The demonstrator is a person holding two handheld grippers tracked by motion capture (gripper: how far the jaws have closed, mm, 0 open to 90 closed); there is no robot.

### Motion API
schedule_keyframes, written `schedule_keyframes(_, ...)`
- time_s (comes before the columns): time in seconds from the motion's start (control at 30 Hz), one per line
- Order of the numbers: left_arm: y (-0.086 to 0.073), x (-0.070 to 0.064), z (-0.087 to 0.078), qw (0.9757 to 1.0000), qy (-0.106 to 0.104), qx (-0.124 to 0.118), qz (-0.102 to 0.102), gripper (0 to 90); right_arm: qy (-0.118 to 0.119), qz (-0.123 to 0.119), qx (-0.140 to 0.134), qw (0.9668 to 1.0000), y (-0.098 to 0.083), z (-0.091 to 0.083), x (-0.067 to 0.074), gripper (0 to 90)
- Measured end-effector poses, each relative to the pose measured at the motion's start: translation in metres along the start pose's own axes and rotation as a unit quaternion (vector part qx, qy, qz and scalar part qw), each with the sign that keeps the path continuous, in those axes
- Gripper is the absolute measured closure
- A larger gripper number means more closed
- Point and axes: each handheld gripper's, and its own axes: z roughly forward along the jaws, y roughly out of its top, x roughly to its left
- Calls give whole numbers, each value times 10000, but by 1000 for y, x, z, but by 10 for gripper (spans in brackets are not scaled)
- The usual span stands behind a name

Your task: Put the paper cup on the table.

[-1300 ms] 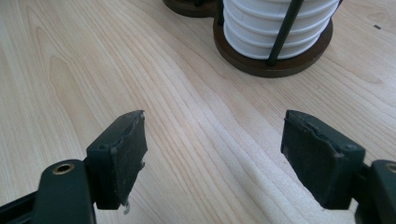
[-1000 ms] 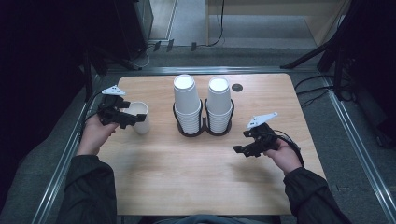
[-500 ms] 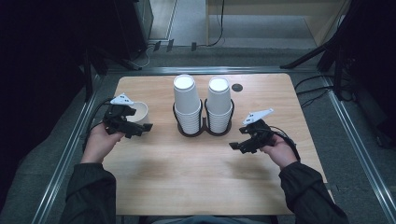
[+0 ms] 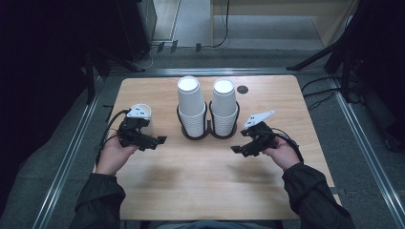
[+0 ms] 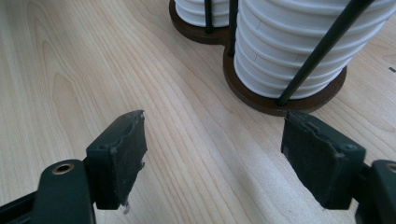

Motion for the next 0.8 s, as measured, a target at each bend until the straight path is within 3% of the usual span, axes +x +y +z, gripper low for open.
schedule_keyframes(0.07, 1, -4, 4, 10000, 20, 15, -3, 69, 18, -5, -1, 10000, 0, 0, 0, 223)
schedule_keyframes(0.33, 8, -25, 20, 9996, -219, -52, 171, 69, 2, -5, -61, 10000, -2, -3, 1, 223)
schedule_keyframes(0.43, 8, -28, 26, 9991, -220, 40, 356, 69, -10, 0, -68, 10000, -2, -4, 2, 223)
schedule_keyframes(0.53, 7, -30, 32, 9991, -316, 25, 281, 69, 15, -31, -79, 10000, -2, -4, 4, 223)
schedule_keyframes(0.8, 8, -36, 43, 9983, -452, 53, 368, 69, 61, -152, -178, 9997, 1, -1, 11, 223)
